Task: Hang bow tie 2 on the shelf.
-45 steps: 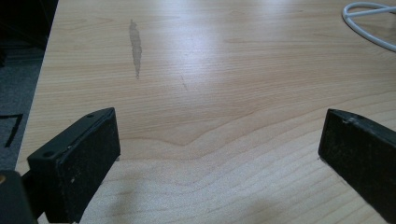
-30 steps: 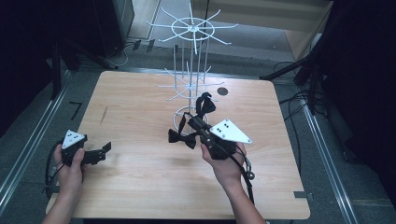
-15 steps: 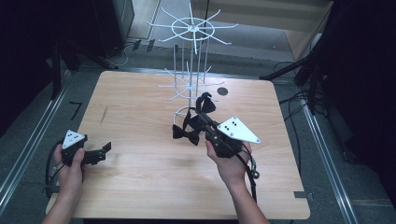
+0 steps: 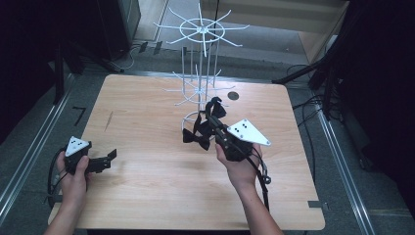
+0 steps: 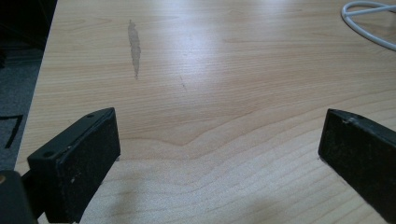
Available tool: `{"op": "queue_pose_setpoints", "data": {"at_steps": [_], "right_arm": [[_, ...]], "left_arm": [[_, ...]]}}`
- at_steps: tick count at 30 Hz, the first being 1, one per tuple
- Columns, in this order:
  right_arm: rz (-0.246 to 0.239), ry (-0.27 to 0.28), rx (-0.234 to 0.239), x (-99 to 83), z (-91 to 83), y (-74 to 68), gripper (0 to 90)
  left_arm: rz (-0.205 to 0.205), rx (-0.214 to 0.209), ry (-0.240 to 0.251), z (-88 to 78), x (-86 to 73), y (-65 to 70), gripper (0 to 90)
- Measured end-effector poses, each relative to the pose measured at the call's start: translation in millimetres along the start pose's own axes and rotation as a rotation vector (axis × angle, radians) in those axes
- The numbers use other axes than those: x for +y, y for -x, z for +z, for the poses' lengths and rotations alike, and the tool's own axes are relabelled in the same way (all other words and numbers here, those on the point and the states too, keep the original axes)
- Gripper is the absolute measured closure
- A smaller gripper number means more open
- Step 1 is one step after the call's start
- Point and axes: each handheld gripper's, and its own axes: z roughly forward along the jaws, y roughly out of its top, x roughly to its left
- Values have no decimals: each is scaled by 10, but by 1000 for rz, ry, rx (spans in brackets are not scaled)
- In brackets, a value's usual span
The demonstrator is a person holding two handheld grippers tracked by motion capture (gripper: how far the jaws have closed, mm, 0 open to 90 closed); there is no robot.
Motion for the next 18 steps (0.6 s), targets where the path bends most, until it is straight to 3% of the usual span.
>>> {"op": "queue_pose_setpoints", "data": {"at_steps": [18], "right_arm": [[45, -12, -34, -58, 259, 97, 895]], "left_arm": [[7, -3, -6, 8, 3, 4, 0]]}}
